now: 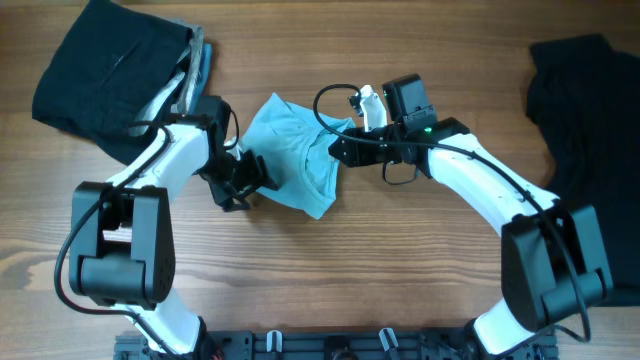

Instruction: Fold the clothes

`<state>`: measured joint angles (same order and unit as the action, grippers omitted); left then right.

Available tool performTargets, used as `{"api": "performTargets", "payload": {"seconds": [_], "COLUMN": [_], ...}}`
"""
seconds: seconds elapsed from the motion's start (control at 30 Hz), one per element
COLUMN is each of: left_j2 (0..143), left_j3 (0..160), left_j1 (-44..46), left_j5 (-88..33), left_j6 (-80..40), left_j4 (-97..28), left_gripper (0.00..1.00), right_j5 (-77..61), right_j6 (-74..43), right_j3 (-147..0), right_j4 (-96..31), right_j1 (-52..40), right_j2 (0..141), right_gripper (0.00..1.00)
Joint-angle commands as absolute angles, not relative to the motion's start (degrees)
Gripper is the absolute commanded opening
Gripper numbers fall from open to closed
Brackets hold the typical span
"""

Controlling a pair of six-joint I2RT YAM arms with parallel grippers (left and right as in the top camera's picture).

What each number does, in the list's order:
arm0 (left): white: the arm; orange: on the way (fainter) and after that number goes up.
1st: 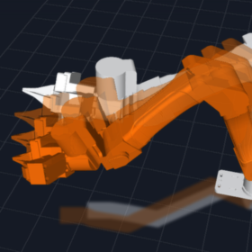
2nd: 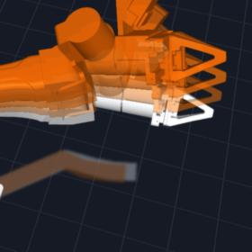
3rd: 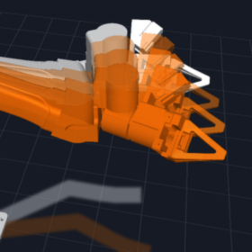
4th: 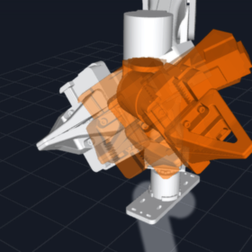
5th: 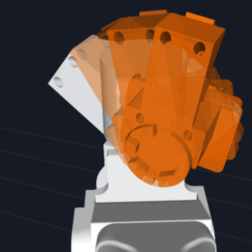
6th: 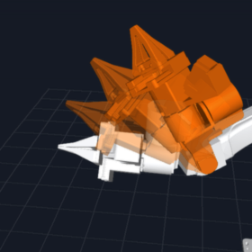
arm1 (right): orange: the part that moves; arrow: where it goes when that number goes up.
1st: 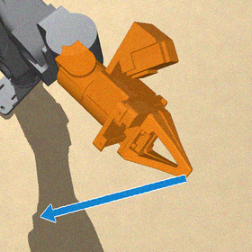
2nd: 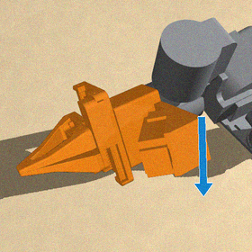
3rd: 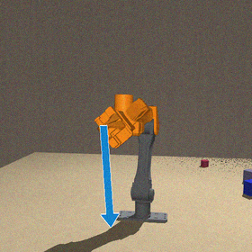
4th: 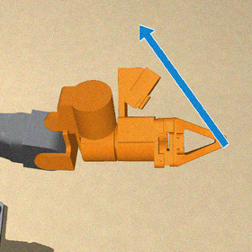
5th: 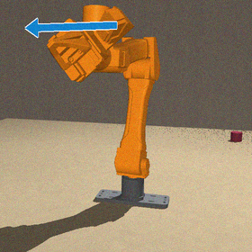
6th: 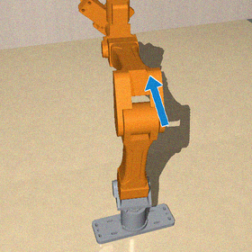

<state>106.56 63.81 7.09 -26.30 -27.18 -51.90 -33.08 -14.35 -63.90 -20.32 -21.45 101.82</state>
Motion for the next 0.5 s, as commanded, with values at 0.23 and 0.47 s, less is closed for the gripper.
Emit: {"api": "performTargets", "payload": {"seconds": [0.23,0.47], "left_j2": [98.8,100.8], "left_j3": [68.9,71.5], "left_j1": [7.4,18.9], "left_j5": [-33.4,-15.3], "left_j6": [-25.7,-25.7], "left_j4": [-50.9,-32.2], "left_gripper": [0.04,0.32], "right_j5": [-33.2,-24.8], "right_j6": [-8.3,-9.2], "right_j3": [-64.9,-64.9], "right_j4": [-23.8,-28.3], "right_j1": [-19.0,-14.1], "right_j2": [100.2,87.6], "right_gripper": [0.15,0.17]}}
